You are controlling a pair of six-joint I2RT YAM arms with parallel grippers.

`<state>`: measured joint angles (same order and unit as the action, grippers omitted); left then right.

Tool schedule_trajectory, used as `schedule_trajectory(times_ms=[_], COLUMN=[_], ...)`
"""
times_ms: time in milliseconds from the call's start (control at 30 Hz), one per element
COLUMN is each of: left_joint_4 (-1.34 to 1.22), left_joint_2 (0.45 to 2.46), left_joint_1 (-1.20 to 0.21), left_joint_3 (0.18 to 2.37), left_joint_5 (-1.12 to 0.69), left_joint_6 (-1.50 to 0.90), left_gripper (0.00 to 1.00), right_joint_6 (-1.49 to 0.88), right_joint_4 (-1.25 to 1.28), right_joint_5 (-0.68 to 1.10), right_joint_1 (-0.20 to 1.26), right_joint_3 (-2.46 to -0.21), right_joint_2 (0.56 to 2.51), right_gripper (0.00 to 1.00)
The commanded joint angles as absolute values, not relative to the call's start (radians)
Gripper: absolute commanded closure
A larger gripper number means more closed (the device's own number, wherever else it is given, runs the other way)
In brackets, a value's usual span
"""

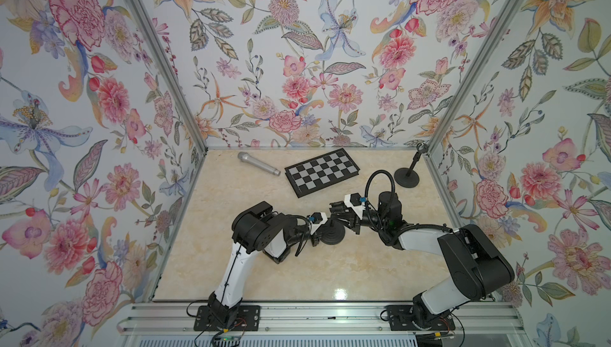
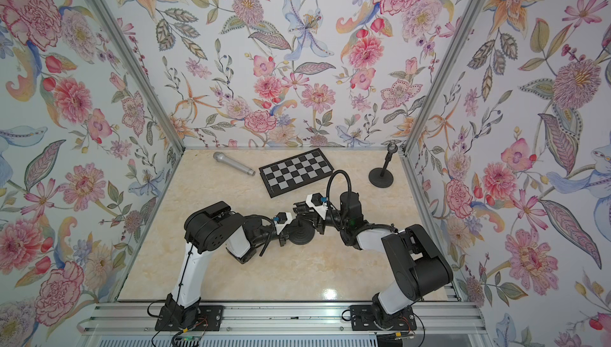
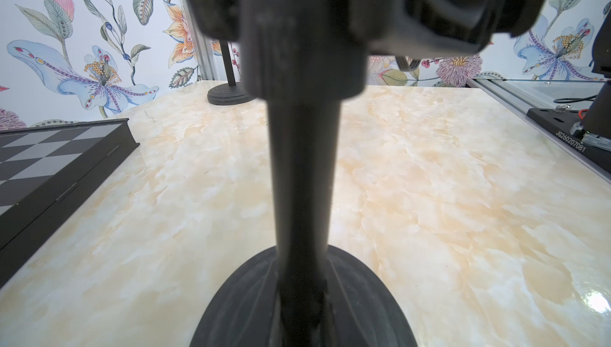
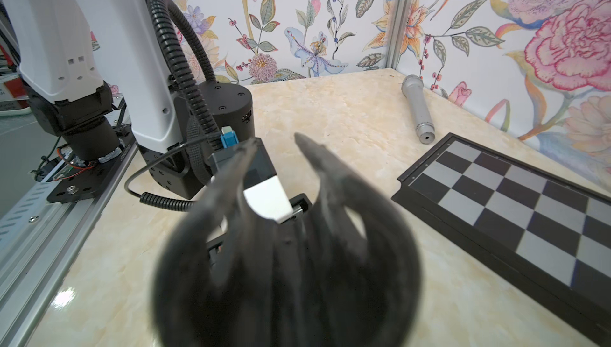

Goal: Assemble a microphone stand
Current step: Screw the microphone stand pole into the microphone stand base.

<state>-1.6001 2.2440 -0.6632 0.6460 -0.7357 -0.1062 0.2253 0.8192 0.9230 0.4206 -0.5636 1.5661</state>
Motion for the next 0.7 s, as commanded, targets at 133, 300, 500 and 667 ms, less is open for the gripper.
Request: schedule_trajectory(times_ms=[133, 300, 500, 667], left_joint_4=[-1.838, -1.838, -1.838, -1.839], left_joint_2=[2.279, 2.286, 2.286, 2.287], left_joint_1=[-0.662, -0.661, -0.664, -0.664], left_joint_3=[0.617, 0.627, 0.628, 0.620], left_joint_5=[-0.707, -0.685, -0.689, -0.700], left_joint_6=[-0.067, -0.083, -0.074, -0.058], left_gripper=[0.85, 0.84, 0.92, 0.93], right_joint_6=[-0.004, -0.108, 0.038, 0.267], right_joint_4=[1.024, 1.048, 1.068, 0.707], right_joint_5=[0.291, -0.203, 0.258, 0.780], right_joint_1=[0.533, 0.813, 0.727, 0.516], right_joint_3=[-0.390, -0.327, -0.317, -0.465], right_joint_2=[1.521, 1.536, 1.498, 1.411], right_gripper=[1.00, 1.00, 0.63, 0.51])
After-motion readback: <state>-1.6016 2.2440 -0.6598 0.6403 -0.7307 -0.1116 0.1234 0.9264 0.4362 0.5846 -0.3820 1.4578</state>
